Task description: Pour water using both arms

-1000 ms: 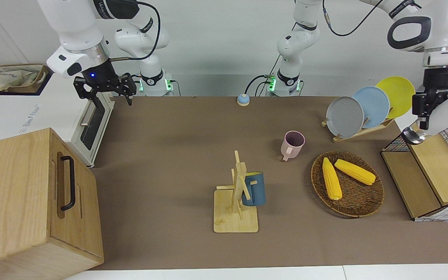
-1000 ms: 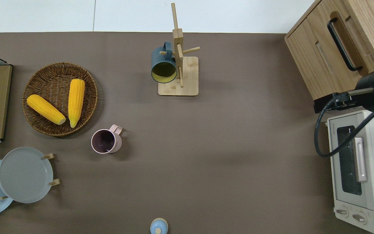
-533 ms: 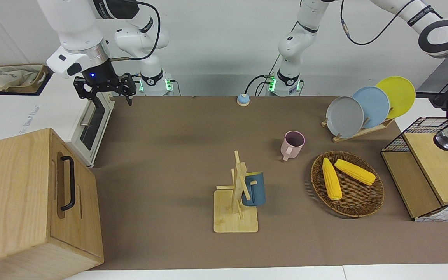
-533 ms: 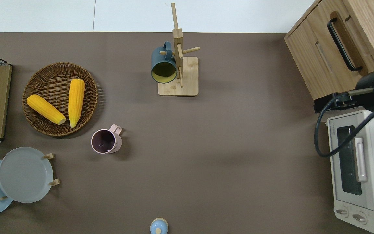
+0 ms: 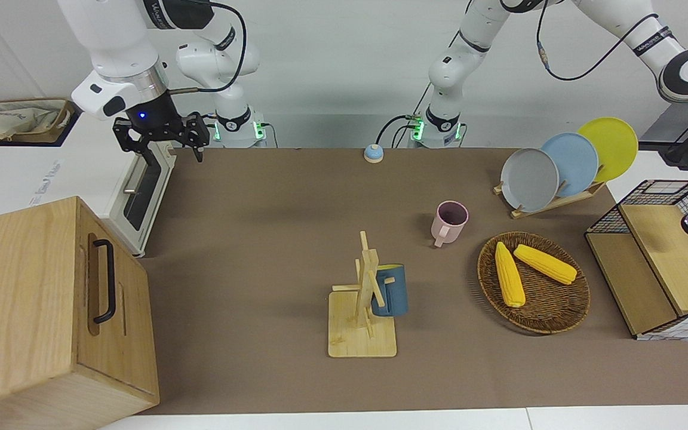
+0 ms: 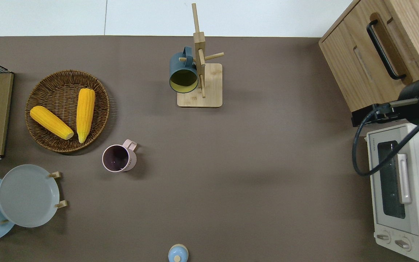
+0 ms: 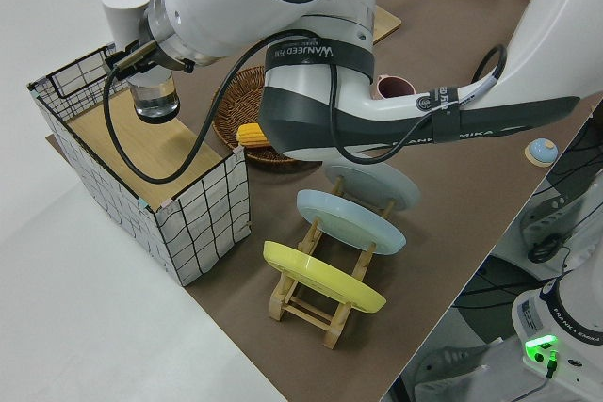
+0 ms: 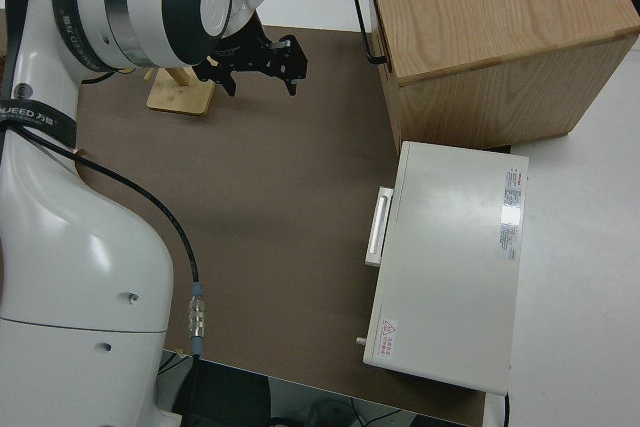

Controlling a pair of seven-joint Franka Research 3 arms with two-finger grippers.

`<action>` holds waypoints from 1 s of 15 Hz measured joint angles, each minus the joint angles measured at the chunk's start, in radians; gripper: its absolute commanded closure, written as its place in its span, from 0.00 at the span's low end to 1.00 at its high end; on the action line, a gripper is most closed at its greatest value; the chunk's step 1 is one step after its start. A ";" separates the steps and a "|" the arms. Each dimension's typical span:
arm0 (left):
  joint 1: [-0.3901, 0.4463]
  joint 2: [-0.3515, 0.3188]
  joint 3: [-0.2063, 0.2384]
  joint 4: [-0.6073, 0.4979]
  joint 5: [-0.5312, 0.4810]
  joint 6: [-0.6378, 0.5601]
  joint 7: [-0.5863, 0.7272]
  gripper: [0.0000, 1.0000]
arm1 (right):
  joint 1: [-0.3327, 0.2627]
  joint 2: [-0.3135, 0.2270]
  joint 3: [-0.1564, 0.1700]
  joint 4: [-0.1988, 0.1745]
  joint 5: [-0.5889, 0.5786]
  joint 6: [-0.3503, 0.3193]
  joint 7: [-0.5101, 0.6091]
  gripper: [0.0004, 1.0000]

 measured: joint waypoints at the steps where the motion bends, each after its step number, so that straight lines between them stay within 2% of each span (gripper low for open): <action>1: 0.009 0.009 0.000 0.000 -0.031 0.000 0.035 1.00 | 0.000 0.000 0.000 0.000 0.000 0.000 0.000 0.01; 4: 0.024 0.043 0.013 0.000 -0.141 0.001 0.147 1.00 | 0.000 0.000 0.000 0.000 0.000 0.000 0.000 0.01; 6: 0.025 0.063 0.028 0.000 -0.150 0.005 0.160 1.00 | 0.000 0.000 0.000 0.000 0.000 0.000 0.000 0.01; 10: 0.021 0.095 0.025 0.000 -0.151 0.056 0.166 1.00 | 0.000 0.000 0.000 0.000 0.000 0.000 0.000 0.01; 15: 0.020 0.114 0.024 0.000 -0.151 0.064 0.171 1.00 | 0.000 0.000 0.000 0.000 0.000 0.000 0.000 0.01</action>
